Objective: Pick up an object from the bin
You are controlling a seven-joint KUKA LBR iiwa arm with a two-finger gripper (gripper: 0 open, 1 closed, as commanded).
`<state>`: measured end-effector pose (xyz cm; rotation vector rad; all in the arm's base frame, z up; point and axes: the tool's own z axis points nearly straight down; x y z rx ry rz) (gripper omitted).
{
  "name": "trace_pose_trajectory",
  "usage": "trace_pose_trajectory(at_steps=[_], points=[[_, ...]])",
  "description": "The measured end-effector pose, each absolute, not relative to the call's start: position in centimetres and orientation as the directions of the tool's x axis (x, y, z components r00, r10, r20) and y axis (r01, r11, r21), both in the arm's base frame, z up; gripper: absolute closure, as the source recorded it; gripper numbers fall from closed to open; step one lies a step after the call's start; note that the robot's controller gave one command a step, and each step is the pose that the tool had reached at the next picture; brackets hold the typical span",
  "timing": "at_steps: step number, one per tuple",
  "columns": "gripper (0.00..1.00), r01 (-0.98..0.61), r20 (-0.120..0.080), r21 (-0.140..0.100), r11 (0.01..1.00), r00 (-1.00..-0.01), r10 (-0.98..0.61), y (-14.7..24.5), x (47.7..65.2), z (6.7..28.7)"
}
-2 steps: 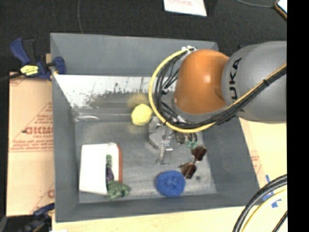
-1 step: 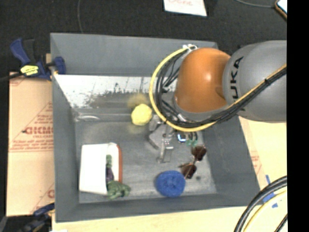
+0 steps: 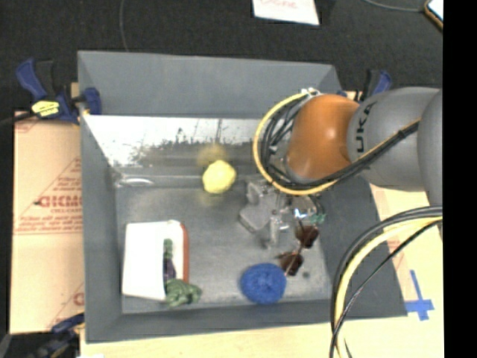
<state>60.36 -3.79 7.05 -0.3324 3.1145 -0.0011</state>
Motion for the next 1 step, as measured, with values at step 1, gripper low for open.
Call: trace_pose_trajectory(at_steps=[1], points=[[0.0, -0.346, -0.014, -0.002, 0.938, -0.938, -0.346, -1.58, 62.91, 12.77]])
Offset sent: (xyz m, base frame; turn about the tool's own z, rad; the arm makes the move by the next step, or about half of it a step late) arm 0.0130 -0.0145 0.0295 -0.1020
